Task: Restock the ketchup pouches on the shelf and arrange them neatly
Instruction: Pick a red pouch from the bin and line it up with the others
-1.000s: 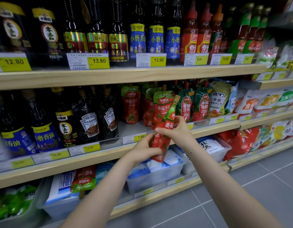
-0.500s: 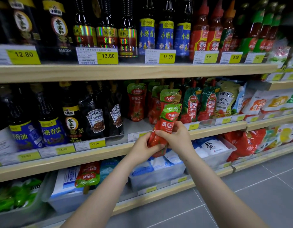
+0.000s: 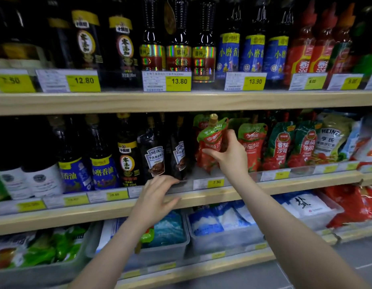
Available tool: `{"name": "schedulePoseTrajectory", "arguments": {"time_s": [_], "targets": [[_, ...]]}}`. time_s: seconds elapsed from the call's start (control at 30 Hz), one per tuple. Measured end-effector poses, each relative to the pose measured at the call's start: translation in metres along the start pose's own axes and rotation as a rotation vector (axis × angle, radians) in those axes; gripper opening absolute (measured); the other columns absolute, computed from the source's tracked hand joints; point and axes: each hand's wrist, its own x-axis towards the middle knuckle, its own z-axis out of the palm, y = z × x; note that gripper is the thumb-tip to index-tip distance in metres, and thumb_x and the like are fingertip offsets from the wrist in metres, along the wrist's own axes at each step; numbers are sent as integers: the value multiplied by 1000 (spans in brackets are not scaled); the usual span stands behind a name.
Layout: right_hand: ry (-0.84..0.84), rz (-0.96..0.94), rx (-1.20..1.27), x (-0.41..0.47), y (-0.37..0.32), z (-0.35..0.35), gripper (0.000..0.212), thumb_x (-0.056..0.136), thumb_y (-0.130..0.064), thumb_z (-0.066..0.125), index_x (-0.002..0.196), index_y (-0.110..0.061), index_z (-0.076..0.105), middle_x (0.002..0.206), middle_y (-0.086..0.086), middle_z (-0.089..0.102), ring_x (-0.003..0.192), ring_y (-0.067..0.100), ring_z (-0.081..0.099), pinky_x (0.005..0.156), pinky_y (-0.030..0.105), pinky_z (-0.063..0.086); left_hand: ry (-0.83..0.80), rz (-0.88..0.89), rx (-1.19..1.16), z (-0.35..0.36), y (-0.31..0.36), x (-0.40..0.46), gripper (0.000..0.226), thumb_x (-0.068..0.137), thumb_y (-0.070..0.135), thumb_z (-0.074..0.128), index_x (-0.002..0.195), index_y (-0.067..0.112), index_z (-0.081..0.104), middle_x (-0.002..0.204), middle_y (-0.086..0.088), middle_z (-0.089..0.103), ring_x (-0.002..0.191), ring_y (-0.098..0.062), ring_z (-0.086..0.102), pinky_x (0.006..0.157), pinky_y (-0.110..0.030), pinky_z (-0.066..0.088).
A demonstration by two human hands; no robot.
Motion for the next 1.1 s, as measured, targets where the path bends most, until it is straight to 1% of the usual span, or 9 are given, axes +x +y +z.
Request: {"name": "schedulePoseTrajectory", "arguments": {"time_s": [0.17, 0.27, 0.33, 0.43, 0.53, 0.6, 0.77, 0.93, 1.1], "targets": [[13, 133, -88, 5, 17, 25, 69, 64, -56, 74, 115, -18, 45, 101, 10, 69, 92, 37, 63, 69, 36, 44, 48, -43, -18, 8, -1, 6, 34, 82, 34, 67, 112, 19, 59, 105, 4, 57, 99, -16, 48, 80, -28, 33], [-29, 242, -120, 9, 23, 33, 73, 65, -59, 72, 119, -18, 44, 103, 10, 68, 96, 37, 63, 76, 41, 49, 64, -38, 7, 12, -1, 4, 33, 82, 34, 67, 109, 17, 59, 102, 3, 56, 96, -16, 46, 77, -26, 29], [-46, 279, -110, 12, 25, 33, 74, 66, -59, 71, 120, -17, 44, 106, 10, 68, 98, 36, 63, 80, 44, 51, 73, -29, 44, 15, 1, 2, 33, 81, 34, 67, 108, 15, 60, 101, 1, 56, 95, -18, 46, 76, -28, 31], [-87, 256, -63, 11, 28, 33, 76, 68, -50, 74, 127, -16, 41, 115, 10, 65, 103, 34, 61, 84, 46, 51, 138, -24, 107, 23, 2, 0, 30, 82, 33, 61, 106, 14, 61, 97, -1, 58, 91, -21, 49, 74, -33, 37], [-101, 210, -86, -4, 39, 35, 80, 68, -41, 78, 132, -13, 38, 124, 10, 59, 108, 31, 59, 84, 41, 50, 243, 7, 155, 31, 2, 1, 28, 80, 28, 62, 105, 15, 59, 94, -1, 59, 90, -20, 47, 74, -33, 38], [-103, 181, -169, -10, 45, 38, 77, 68, -35, 79, 129, -11, 39, 124, 12, 57, 108, 33, 58, 81, 39, 48, 279, 17, 172, 34, 1, 1, 27, 79, 26, 61, 103, 15, 59, 93, -2, 60, 89, -19, 47, 75, -33, 38], [-81, 183, -209, 2, 44, 46, 66, 71, -26, 78, 122, -7, 41, 119, 16, 57, 104, 38, 58, 82, 44, 48, 279, 22, 173, 33, 0, 1, 27, 81, 28, 55, 102, 13, 62, 94, -3, 61, 91, -19, 48, 76, -34, 41], [-65, 188, -369, 8, 42, 55, 66, 74, -29, 75, 124, -6, 40, 124, 17, 46, 106, 41, 54, 77, 46, 47, 254, 12, 160, 34, -1, 0, 28, 81, 27, 57, 105, 14, 61, 96, -2, 61, 91, -20, 50, 78, -34, 43], [-68, 204, -413, 10, 43, 58, 62, 74, -31, 75, 122, -6, 43, 124, 17, 46, 109, 39, 51, 76, 46, 47, 271, 24, 185, 34, -1, 0, 27, 80, 25, 61, 104, 13, 60, 94, -3, 61, 91, -19, 48, 79, -33, 39]]}}
